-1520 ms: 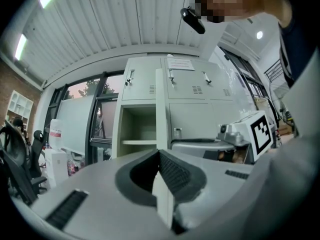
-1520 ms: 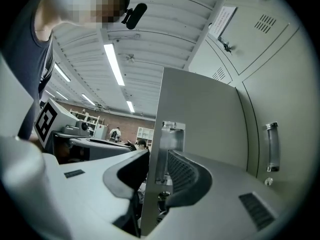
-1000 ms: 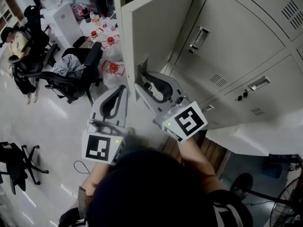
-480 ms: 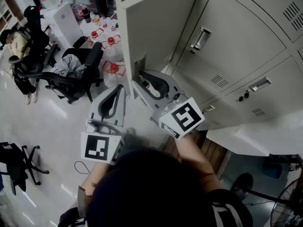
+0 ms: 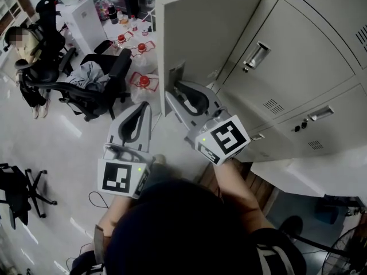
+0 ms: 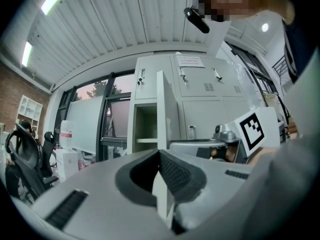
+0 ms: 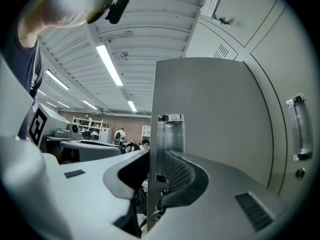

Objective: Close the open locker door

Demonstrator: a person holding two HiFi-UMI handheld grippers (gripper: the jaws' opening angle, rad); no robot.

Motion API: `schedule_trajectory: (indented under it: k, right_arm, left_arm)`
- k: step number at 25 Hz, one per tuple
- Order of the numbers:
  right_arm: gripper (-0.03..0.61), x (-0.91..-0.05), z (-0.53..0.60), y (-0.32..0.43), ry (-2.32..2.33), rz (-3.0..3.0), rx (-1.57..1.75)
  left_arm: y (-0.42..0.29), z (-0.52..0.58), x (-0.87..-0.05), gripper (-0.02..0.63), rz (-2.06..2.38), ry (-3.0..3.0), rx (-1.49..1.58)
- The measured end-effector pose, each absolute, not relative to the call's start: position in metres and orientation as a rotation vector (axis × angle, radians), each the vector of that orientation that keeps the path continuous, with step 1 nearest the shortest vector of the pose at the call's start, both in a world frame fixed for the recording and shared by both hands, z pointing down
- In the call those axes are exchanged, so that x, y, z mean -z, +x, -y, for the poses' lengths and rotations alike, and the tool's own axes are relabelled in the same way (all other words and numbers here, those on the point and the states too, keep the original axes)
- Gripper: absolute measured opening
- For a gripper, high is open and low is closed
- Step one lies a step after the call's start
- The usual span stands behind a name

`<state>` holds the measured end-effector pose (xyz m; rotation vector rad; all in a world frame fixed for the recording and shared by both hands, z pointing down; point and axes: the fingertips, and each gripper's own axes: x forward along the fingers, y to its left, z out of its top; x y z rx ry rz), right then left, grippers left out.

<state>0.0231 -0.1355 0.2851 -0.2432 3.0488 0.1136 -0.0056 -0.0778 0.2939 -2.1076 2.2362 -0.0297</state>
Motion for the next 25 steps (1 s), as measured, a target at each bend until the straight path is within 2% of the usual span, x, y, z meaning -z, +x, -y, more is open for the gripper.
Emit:
schedule_trajectory:
  k: [25]
  right_arm:
    - [0.100, -0.283, 0.152, -0.017, -0.227, -3.064, -0.135]
  left_arm:
    - [-0.041, 0.105, -0.294, 0.002, -2.276, -2.084, -0.008]
